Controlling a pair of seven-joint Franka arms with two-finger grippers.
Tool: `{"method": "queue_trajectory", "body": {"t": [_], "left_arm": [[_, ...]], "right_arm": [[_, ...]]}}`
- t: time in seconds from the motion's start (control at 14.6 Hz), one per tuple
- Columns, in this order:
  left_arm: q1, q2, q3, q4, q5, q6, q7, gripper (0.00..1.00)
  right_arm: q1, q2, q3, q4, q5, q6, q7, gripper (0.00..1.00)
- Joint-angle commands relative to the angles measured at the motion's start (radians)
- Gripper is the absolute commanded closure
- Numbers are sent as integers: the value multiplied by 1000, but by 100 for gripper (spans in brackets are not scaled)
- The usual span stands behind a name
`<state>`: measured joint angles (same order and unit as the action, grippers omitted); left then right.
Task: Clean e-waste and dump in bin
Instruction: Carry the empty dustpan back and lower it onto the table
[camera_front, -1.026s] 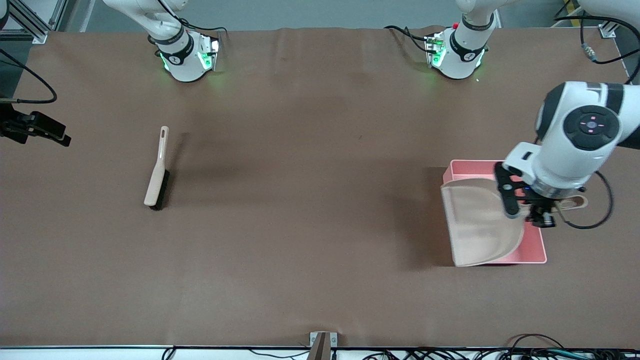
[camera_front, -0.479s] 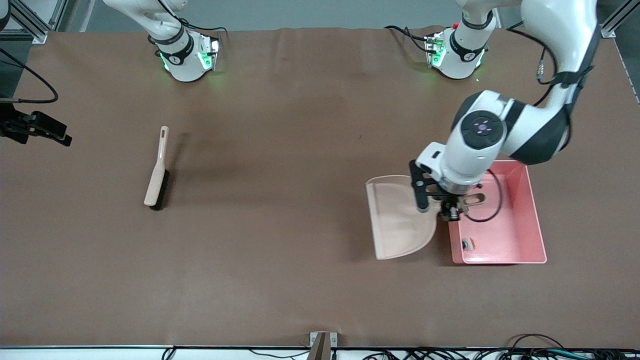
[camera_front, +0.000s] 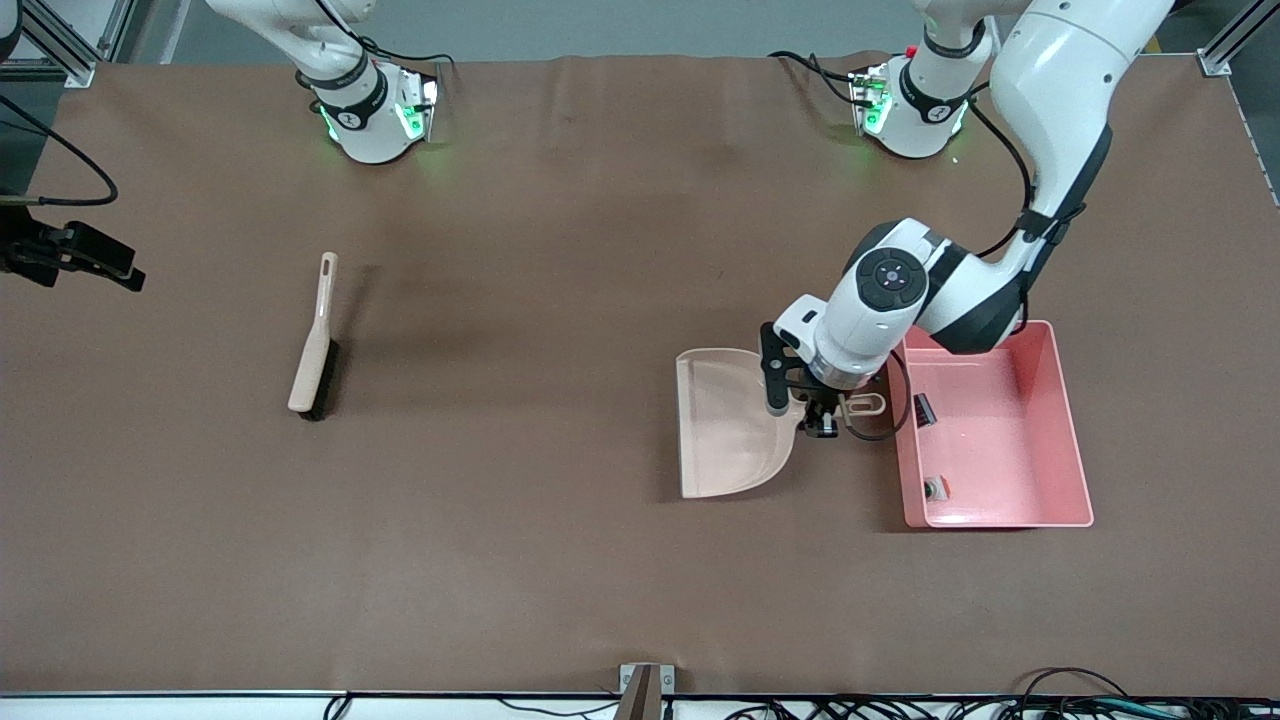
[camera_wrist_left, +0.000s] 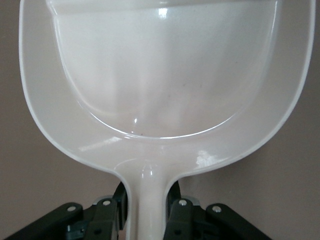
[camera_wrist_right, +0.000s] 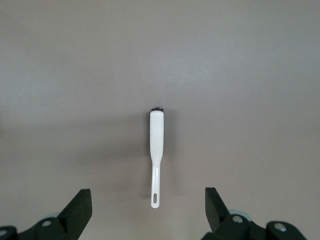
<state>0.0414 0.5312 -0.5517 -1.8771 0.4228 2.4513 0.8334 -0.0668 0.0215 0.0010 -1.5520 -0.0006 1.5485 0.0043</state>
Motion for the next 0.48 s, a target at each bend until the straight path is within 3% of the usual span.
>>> {"method": "queue_trajectory", "body": {"t": [0.0,0.41], "left_arm": [[-17,19,9,-17,-3,46,3,99],[-84,90,62,16,10,58,-49,99]], "right_arm": [[2,-6,2,0,-12,-7,-7,0],[2,-6,2,0,-12,-7,-7,0]]}}
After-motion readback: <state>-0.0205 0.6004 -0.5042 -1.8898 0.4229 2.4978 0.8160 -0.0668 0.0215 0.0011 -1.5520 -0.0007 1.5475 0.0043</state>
